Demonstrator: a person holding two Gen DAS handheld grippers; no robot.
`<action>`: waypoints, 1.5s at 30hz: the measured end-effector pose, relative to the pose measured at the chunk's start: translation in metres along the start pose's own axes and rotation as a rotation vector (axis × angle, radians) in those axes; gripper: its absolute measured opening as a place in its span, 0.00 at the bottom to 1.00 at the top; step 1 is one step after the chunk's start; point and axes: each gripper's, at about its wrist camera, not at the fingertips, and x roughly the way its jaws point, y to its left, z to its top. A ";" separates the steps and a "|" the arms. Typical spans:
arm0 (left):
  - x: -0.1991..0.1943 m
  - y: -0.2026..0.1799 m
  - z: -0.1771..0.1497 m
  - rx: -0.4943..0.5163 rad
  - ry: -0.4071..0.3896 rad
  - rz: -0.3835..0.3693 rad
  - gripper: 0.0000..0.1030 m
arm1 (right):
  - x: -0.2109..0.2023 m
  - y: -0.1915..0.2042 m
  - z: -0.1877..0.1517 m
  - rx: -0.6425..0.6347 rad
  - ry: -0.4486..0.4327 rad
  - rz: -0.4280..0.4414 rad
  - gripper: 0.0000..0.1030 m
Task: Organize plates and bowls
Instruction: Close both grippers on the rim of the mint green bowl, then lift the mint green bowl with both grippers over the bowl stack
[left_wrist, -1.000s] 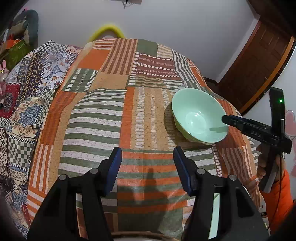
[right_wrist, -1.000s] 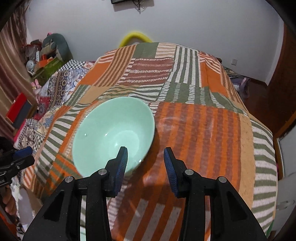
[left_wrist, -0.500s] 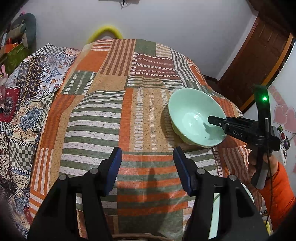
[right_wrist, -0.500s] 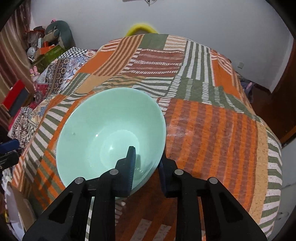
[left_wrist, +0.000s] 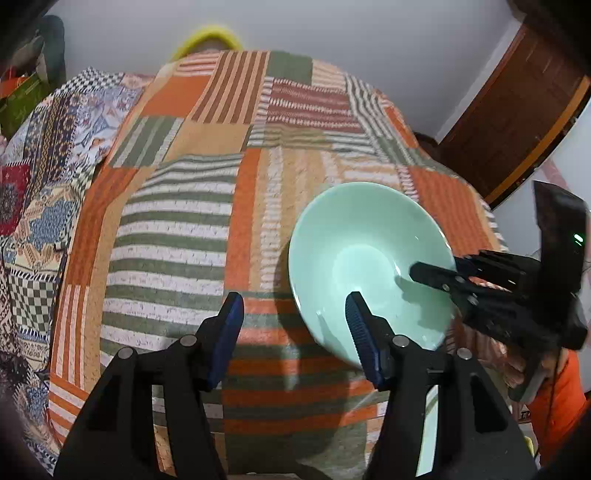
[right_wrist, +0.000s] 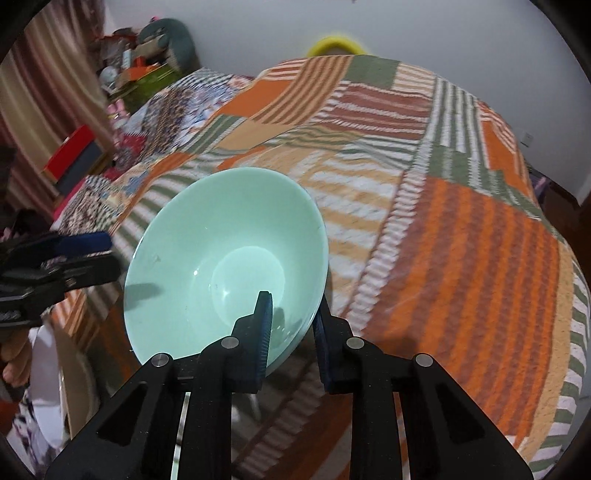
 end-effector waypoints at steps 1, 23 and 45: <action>0.002 0.002 -0.001 -0.008 0.007 -0.003 0.54 | 0.001 0.003 -0.002 -0.009 0.004 0.010 0.19; 0.002 -0.013 -0.021 0.054 0.023 -0.022 0.21 | -0.013 0.017 -0.016 0.056 0.017 0.038 0.18; -0.121 -0.014 -0.069 0.030 -0.138 0.001 0.21 | -0.086 0.080 -0.030 0.003 -0.084 0.068 0.18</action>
